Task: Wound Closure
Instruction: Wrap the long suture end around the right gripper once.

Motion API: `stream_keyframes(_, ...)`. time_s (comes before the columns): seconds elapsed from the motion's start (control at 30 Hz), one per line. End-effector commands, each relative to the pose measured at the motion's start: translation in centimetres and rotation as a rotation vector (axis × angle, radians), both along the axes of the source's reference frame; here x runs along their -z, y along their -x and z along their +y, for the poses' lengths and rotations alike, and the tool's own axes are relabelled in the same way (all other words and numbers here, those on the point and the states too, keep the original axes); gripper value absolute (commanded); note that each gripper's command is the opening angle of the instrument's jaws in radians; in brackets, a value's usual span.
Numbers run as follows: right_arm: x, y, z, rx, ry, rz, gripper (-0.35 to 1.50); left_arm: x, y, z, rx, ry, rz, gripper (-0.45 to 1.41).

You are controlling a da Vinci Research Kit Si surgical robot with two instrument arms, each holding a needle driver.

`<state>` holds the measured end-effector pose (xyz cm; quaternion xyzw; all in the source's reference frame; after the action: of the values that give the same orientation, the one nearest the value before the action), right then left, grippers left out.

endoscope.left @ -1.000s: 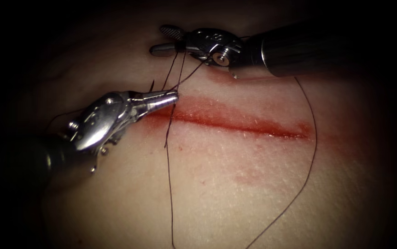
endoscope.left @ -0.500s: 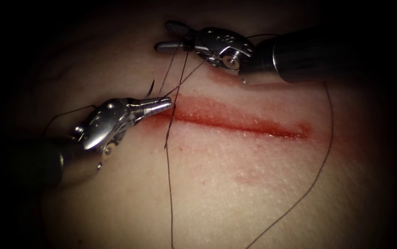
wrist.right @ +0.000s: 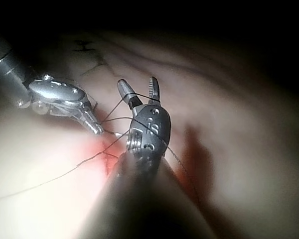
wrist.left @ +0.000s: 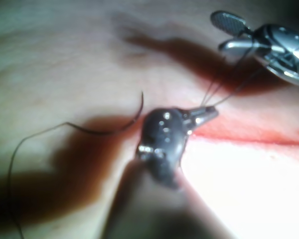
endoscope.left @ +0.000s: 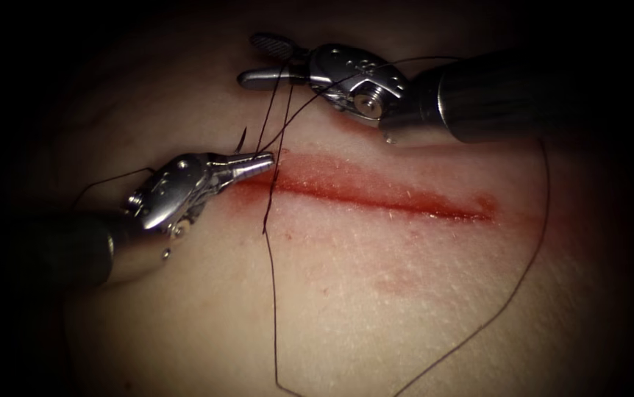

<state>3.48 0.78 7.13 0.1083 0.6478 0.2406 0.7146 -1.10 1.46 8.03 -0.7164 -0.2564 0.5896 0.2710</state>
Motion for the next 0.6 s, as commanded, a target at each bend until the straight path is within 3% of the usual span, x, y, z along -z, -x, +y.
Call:
stream_keyframes(0.03, -0.05, -0.09, -0.03, 0.011, 0.000, 0.011, 0.82, -0.10, 0.07, -0.03, -0.010, -0.009, -0.005, -0.35)
stream_keyframes(0.37, 0.08, -0.16, -0.12, 0.106, -0.012, 0.068, 0.82, -0.31, 0.05, 0.07, -0.041, -0.003, 0.004, -0.35)
stream_keyframes(0.6, 0.11, -0.15, -0.08, 0.112, -0.017, 0.070, 0.80, -0.20, 0.04, -0.01, -0.050, -0.003, 0.013, -0.35)
